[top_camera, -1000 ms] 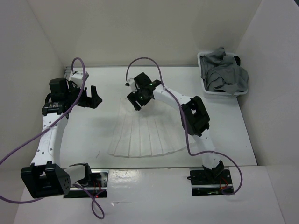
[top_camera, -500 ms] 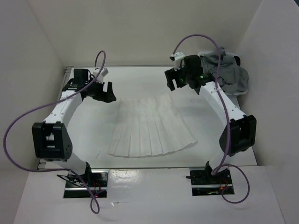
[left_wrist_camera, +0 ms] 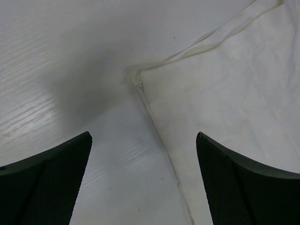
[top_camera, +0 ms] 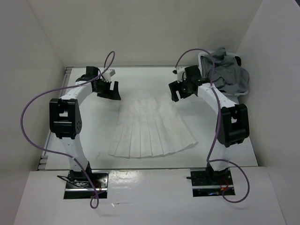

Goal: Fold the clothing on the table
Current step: Fold the skirt

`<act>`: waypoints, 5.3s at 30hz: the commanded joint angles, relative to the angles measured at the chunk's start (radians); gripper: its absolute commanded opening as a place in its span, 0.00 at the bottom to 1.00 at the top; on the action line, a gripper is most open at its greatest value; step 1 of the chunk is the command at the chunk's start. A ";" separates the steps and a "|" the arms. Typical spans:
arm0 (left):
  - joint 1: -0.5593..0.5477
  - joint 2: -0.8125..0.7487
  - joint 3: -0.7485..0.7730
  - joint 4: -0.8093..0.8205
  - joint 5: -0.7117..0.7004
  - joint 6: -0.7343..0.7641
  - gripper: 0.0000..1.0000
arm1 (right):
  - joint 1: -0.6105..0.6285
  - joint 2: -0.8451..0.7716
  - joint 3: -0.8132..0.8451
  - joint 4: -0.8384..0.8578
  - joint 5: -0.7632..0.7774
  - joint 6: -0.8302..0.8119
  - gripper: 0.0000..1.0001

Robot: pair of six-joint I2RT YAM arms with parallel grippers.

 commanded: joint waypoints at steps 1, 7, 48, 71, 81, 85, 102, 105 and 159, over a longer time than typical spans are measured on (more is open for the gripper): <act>-0.013 0.046 0.058 0.017 -0.007 0.009 0.97 | -0.003 0.062 0.054 0.051 -0.037 0.001 0.86; -0.044 0.115 0.109 0.017 -0.073 -0.001 0.91 | -0.003 0.132 0.125 0.013 -0.055 -0.009 0.67; -0.114 0.275 0.199 -0.025 -0.123 -0.001 0.43 | -0.012 0.171 0.126 0.022 -0.066 -0.029 0.67; -0.114 0.256 0.181 -0.043 -0.114 -0.001 0.17 | -0.012 0.361 0.327 0.051 -0.051 -0.029 0.67; -0.114 0.256 0.181 -0.052 -0.094 -0.001 0.17 | -0.012 0.424 0.385 0.042 -0.089 -0.029 0.63; -0.114 0.256 0.181 -0.052 -0.094 -0.001 0.17 | -0.003 0.451 0.404 0.042 -0.098 -0.029 0.63; -0.114 0.247 0.172 -0.052 -0.094 -0.001 0.16 | 0.016 0.519 0.465 0.033 -0.118 -0.029 0.63; -0.124 0.247 0.172 -0.052 -0.094 -0.001 0.15 | 0.016 0.530 0.465 0.033 -0.118 -0.029 0.62; -0.069 0.454 0.960 -0.287 -0.136 0.009 0.00 | 0.013 0.706 1.017 -0.101 0.182 -0.006 0.00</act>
